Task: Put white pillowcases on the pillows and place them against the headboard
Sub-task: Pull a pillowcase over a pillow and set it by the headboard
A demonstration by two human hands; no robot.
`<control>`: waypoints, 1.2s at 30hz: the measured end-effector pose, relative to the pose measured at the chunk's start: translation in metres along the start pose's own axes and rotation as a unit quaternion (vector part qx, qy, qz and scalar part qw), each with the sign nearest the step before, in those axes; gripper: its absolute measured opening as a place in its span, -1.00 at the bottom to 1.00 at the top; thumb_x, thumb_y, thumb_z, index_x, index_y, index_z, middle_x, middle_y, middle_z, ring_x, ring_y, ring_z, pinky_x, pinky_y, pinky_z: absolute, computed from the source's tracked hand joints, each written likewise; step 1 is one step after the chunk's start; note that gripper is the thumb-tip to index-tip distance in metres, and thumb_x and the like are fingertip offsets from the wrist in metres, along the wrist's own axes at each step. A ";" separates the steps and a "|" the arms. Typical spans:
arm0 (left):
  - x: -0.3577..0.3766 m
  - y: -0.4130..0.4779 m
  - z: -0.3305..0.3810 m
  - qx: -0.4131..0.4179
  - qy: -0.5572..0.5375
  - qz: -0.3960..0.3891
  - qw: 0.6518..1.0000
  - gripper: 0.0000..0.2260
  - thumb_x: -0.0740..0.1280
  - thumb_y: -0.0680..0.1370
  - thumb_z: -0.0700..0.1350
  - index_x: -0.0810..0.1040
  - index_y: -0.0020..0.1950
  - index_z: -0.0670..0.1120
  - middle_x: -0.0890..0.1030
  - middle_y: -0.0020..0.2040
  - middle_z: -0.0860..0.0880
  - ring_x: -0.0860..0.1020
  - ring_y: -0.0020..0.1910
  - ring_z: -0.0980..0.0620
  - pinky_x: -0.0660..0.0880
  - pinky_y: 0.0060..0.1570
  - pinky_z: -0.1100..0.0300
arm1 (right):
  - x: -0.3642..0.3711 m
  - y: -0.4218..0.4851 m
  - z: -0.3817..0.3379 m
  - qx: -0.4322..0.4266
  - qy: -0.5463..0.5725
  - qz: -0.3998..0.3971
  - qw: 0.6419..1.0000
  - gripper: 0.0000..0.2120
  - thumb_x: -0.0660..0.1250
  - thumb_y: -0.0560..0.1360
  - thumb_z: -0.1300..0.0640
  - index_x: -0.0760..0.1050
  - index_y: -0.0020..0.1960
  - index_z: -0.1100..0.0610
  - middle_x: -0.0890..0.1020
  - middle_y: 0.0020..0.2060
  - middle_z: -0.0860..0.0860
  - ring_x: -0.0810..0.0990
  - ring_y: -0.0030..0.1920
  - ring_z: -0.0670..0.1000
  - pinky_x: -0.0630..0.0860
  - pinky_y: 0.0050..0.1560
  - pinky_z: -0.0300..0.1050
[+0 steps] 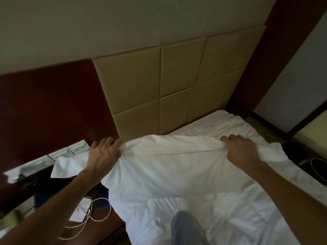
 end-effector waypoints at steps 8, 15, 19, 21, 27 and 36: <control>-0.019 -0.006 -0.056 -0.081 0.005 0.017 0.997 -0.77 0.39 0.48 -0.07 0.48 0.10 -0.04 0.52 -0.13 -0.06 0.55 -0.17 -0.14 0.39 -0.22 0.00 | -0.046 0.097 -0.049 -0.067 -0.011 0.063 0.996 -0.68 0.41 0.28 0.30 0.56 0.01 0.09 0.61 -0.22 0.10 0.59 -0.20 0.18 0.48 -0.25 -0.03; -0.011 0.023 -0.105 -0.138 0.012 -0.025 0.990 -0.78 0.40 0.46 -0.03 0.47 0.06 0.01 0.53 -0.19 0.03 0.58 -0.20 -0.05 0.42 -0.21 0.06 | -0.055 0.196 -0.098 -0.122 0.043 0.061 0.990 -0.63 0.25 0.45 0.21 0.44 0.24 -0.01 0.59 0.02 0.03 0.57 0.06 0.12 0.46 -0.04 -0.03; 0.000 0.044 -0.119 -0.122 -0.002 -0.053 0.991 -0.82 0.35 0.51 -0.02 0.49 0.09 0.04 0.54 -0.20 0.08 0.56 -0.26 0.02 0.42 -0.24 0.13 | -0.051 0.246 -0.104 -0.152 0.051 0.010 0.987 -0.66 0.29 0.47 0.18 0.43 0.22 -0.03 0.58 0.07 -0.01 0.57 0.08 0.08 0.41 -0.12 -0.09; 0.018 0.060 -0.126 -0.132 -0.015 -0.086 0.987 -0.79 0.32 0.53 0.00 0.49 0.15 0.05 0.56 -0.12 0.07 0.58 -0.20 0.02 0.42 -0.23 0.15 | -0.048 0.275 -0.113 -0.157 0.064 -0.010 0.985 -0.66 0.30 0.48 0.17 0.45 0.23 -0.04 0.59 0.12 -0.01 0.57 0.12 0.09 0.44 -0.07 -0.08; 0.102 0.081 -0.141 -0.201 0.001 -0.205 0.958 -0.67 0.29 0.55 -0.05 0.45 0.32 0.08 0.59 0.14 0.01 0.60 0.08 -0.05 0.50 -0.01 0.08 | 0.008 0.339 -0.162 -0.190 0.062 -0.083 0.976 -0.63 0.29 0.48 0.15 0.45 0.28 -0.04 0.59 0.19 -0.02 0.55 0.20 0.08 0.48 0.09 -0.05; 0.156 0.080 -0.147 -0.269 -0.005 -0.101 0.958 -0.33 0.58 0.30 -0.07 0.43 0.36 -0.07 0.55 0.14 -0.16 0.53 0.13 -0.20 0.52 0.03 -0.09 | 0.084 0.403 -0.206 -0.175 -0.036 -0.003 0.984 -0.69 0.28 0.43 0.17 0.50 0.17 0.02 0.59 0.05 0.11 0.50 0.08 0.19 0.38 0.17 0.11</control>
Point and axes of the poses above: each hand's wrist, its own y-axis towards the middle knuckle, its own x-axis out of the palm, z = x × y, the point moved 10 cm from there along y, towards the middle knuckle
